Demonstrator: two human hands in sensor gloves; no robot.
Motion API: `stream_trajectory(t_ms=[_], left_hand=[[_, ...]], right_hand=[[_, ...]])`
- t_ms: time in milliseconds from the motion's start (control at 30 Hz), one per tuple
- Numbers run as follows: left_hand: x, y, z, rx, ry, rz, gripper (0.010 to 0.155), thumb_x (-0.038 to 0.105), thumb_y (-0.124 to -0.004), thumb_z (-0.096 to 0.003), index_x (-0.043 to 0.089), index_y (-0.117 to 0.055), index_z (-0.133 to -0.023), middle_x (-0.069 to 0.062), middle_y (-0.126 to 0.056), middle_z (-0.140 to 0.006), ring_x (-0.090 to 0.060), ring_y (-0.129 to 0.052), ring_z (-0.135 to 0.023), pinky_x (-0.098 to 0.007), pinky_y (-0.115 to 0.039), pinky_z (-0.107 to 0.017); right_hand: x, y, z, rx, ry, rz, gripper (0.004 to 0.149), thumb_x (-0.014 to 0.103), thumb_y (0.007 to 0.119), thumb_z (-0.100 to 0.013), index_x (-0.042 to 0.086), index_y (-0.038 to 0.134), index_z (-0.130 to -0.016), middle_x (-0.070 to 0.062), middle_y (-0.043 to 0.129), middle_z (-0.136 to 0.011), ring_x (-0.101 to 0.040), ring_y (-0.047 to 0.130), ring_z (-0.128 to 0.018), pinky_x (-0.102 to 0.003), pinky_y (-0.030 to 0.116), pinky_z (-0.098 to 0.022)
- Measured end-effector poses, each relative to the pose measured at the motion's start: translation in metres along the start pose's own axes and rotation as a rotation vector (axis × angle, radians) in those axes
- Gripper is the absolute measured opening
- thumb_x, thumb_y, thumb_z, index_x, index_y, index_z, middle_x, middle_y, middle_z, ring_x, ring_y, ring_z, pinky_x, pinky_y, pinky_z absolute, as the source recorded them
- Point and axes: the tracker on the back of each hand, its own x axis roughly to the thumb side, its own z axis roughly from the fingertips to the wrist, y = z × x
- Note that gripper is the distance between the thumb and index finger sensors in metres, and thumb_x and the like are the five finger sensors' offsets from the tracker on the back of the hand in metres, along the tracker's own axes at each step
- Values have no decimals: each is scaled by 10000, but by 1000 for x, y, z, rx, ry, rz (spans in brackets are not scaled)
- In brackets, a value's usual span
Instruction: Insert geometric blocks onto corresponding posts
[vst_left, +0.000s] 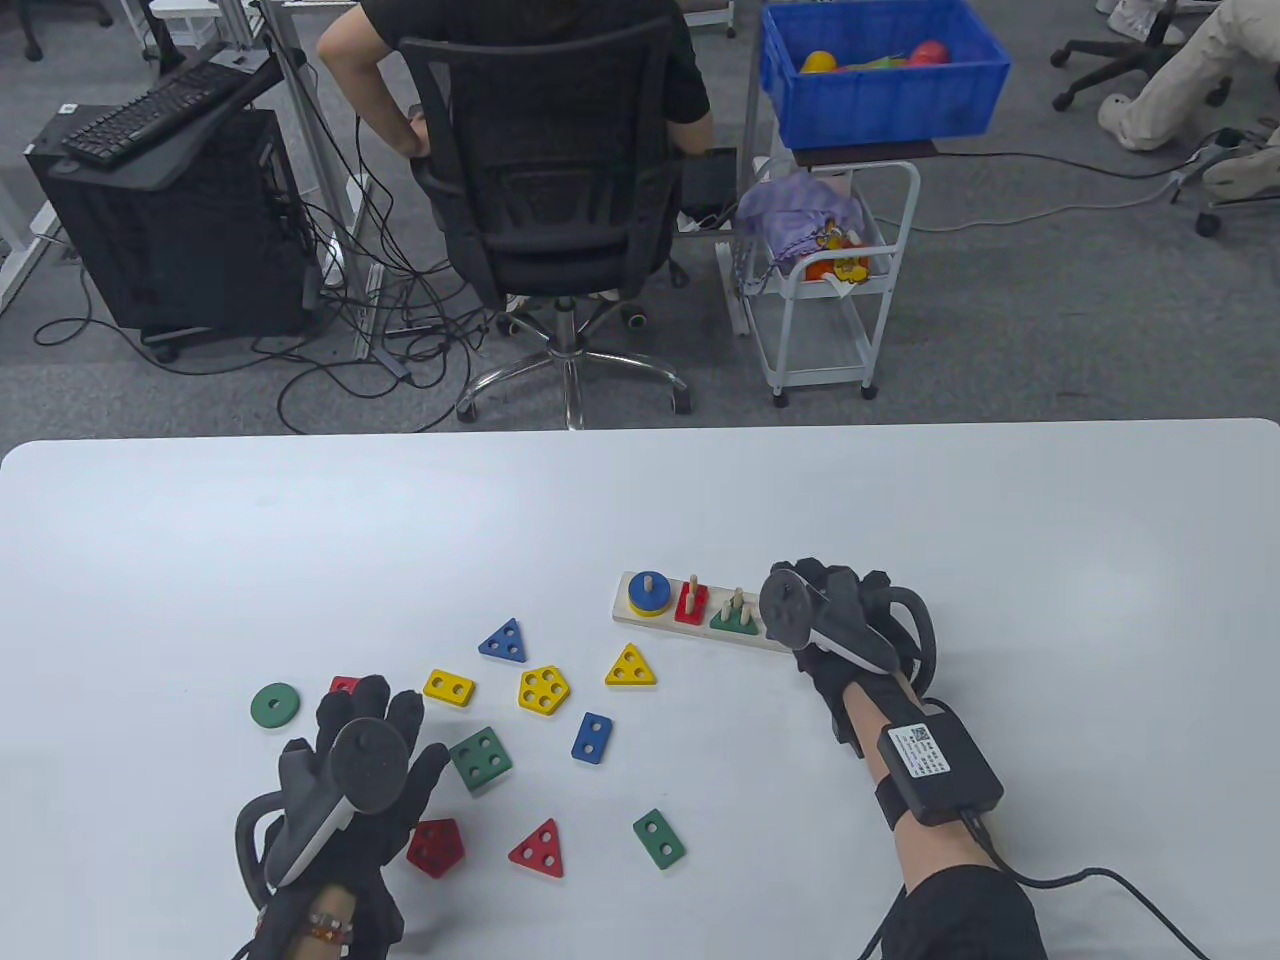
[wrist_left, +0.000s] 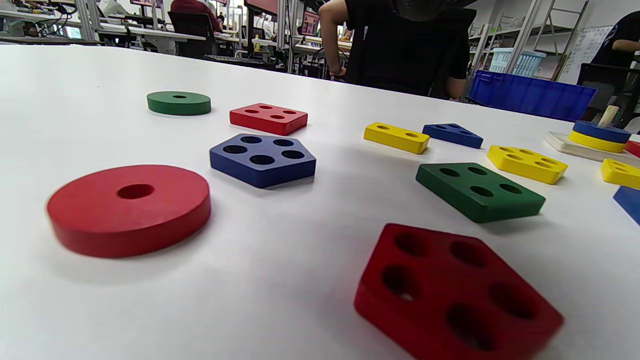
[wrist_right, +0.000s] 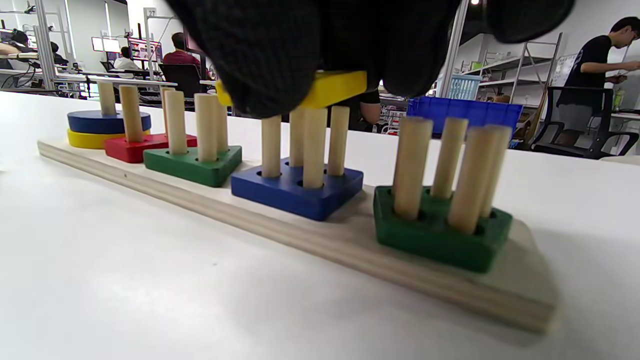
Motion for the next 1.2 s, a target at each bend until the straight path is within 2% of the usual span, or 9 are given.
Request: stream_trajectory(t_ms=[233, 333, 467, 667, 867, 1033, 1200], left_hand=[[1, 0, 0, -4, -4, 1, 712, 685, -510, -500, 422, -422, -1155, 100, -245, -1295, -260, -251, -1227, -630, -310, -837], [0, 0, 0, -6, -2, -2, 710, 685, -510, -500, 422, -424, -1154, 99, -245, -1294, -261, -251, -1227, -630, -311, -837], [0, 0, 0, -8, 1, -1, 712, 685, -510, -500, 422, -422, -1155, 100, -244, -1295, -262, -250, -1227, -630, -311, -837], [0, 0, -1, -5, -1, 1, 711, 685, -510, -500, 422, -422, -1155, 100, -244, -1294, -262, -249, -1227, -631, -309, -837], [1, 0, 0, -1, -4, -3, 709, 684, -510, -500, 423, -422, -1154, 100, -245, -1294, -262, -251, -1227, -630, -312, -837], [2, 0, 0, 3, -13, -6, 710, 684, -510, -501, 422, -421, -1155, 98, -246, -1295, -263, -254, -1227, -631, -313, -837], [3, -1, 1, 5, -18, -12, 711, 685, -510, -500, 423, -420, -1155, 99, -245, -1295, -262, -253, -1227, -631, -313, -837]], right_hand=[[-5, 4, -2, 7, 22, 1, 607, 283, 849, -450, 235, 604, -1004, -83, 687, -1059, -384, 734, -951, -709, 554, -669], [-5, 7, -2, 19, 23, -6, 633, 289, 852, -453, 245, 575, -1020, -89, 622, -1094, -387, 656, -1006, -718, 533, -681], [-1, 5, 7, -1, -13, -20, 631, 300, 849, -454, 242, 577, -1019, -98, 605, -1098, -398, 642, -1008, -722, 534, -675], [32, 2, 44, 17, -217, -82, 625, 336, 843, -451, 230, 594, -1015, -106, 641, -1078, -401, 679, -982, -717, 564, -653], [78, 5, 86, 49, -447, -32, 621, 373, 835, -450, 241, 603, -1010, -79, 700, -1052, -375, 753, -948, -704, 600, -640], [106, 14, 112, 185, -628, -74, 643, 392, 864, -431, 248, 612, -1005, -67, 711, -1048, -370, 762, -946, -706, 603, -638], [121, 25, 124, 236, -726, -42, 712, 432, 891, -397, 259, 585, -1016, -58, 681, -1068, -376, 741, -964, -712, 599, -642]])
